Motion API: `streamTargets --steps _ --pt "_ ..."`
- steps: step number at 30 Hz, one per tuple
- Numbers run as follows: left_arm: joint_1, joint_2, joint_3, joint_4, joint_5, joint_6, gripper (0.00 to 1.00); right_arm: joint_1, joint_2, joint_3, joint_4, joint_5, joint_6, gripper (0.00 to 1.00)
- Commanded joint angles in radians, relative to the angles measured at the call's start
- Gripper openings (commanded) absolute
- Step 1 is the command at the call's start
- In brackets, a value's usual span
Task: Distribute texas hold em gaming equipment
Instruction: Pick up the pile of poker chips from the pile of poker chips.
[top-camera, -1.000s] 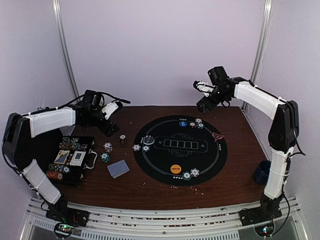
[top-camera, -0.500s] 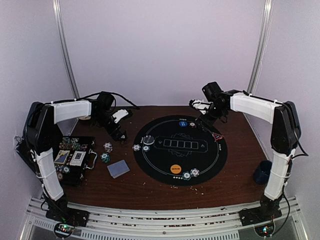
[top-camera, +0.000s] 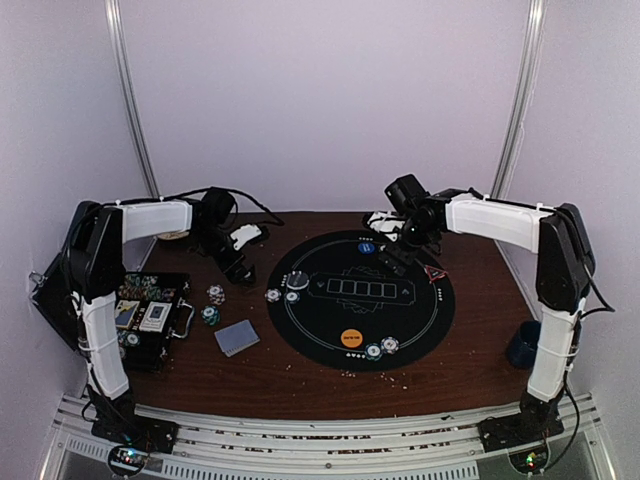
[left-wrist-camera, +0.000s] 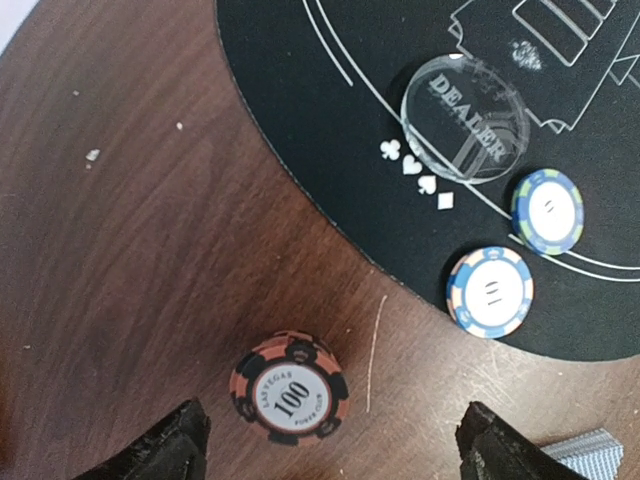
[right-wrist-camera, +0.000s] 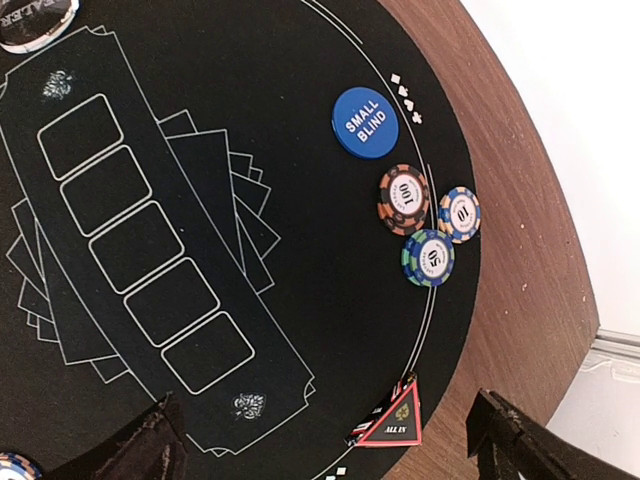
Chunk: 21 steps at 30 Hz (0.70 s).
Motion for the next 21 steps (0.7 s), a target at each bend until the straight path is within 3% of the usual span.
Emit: streamTargets --steps 1,21 --pt "0.006 0.037 0.037 0.004 0.005 -0.011 0.88 -0.002 0.002 -0.011 0.025 0.036 -0.007 1.0" --pt "0.007 0.069 0.055 0.043 -0.053 -0.031 0.77 0.012 -0.004 -0.026 0.04 0.035 -0.016 1.0"
